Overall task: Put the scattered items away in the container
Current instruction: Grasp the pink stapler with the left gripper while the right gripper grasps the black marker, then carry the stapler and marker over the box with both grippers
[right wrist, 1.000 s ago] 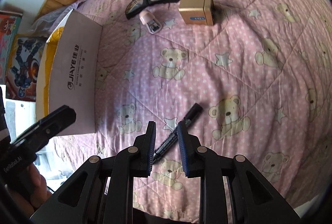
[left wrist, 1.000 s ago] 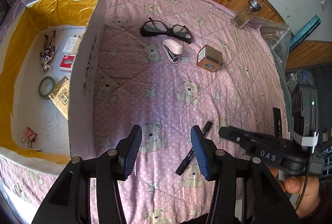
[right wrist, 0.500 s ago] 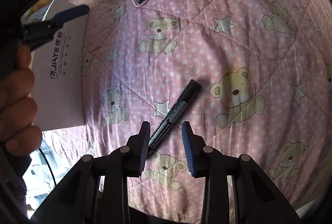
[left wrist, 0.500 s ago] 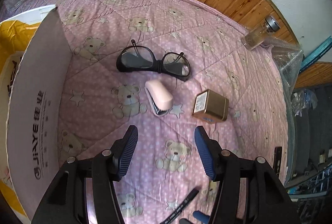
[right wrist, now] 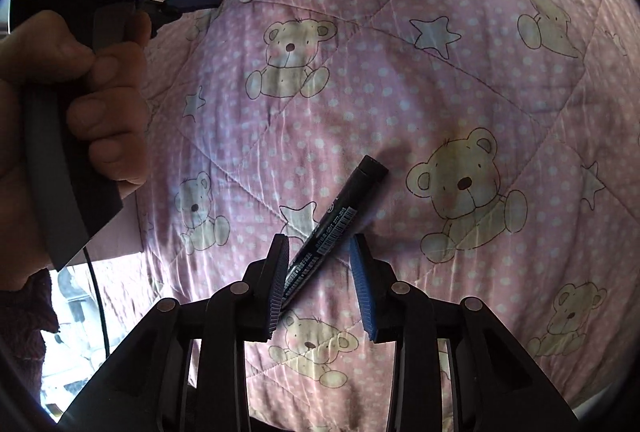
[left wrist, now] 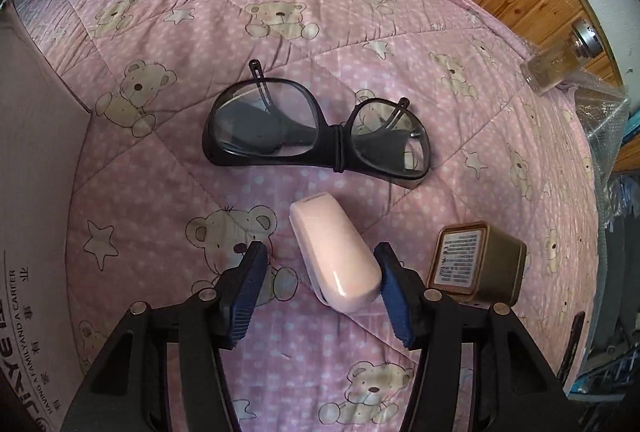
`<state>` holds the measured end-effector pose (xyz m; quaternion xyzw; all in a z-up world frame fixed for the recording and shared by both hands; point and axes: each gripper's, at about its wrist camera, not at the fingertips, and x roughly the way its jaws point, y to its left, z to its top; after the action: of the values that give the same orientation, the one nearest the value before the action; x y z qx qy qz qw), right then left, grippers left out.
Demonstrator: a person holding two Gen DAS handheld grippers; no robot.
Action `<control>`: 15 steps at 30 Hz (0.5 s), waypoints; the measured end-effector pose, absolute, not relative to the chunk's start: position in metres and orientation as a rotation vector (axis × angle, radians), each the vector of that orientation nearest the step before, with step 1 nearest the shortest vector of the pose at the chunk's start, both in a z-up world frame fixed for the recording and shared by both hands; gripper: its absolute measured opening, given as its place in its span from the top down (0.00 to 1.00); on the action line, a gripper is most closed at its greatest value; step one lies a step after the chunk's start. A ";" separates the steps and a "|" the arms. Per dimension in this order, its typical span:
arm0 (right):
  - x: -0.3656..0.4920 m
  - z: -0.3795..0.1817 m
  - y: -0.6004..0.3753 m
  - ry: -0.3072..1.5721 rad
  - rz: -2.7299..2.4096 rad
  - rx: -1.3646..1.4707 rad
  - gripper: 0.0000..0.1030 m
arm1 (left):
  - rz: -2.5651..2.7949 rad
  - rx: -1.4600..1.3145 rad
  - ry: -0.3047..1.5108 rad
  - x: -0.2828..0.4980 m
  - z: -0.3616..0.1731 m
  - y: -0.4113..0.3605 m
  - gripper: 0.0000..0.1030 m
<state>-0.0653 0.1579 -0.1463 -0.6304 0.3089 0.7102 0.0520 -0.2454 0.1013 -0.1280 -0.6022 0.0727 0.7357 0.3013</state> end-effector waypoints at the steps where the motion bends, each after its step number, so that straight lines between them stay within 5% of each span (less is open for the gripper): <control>1: -0.066 -0.146 0.158 0.937 2.161 -1.912 0.69 | 1.967 -1.567 0.217 -0.244 -0.128 0.102 0.53; 4: -0.067 -0.146 0.155 0.909 2.174 -1.895 0.77 | 1.984 -1.487 0.322 -0.239 -0.128 0.105 0.72; 8: -0.061 -0.147 0.164 1.015 2.169 -1.834 0.86 | 1.986 -1.458 0.328 -0.238 -0.126 0.097 0.74; 15: -0.059 -0.130 0.168 1.014 2.223 -1.781 0.87 | 1.949 -1.485 0.262 -0.233 -0.117 0.072 0.74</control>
<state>-0.0594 0.1678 -0.1299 -0.5880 0.3349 0.7339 0.0590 -0.2334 0.0719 -0.1175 -0.5685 0.1005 0.7459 0.3323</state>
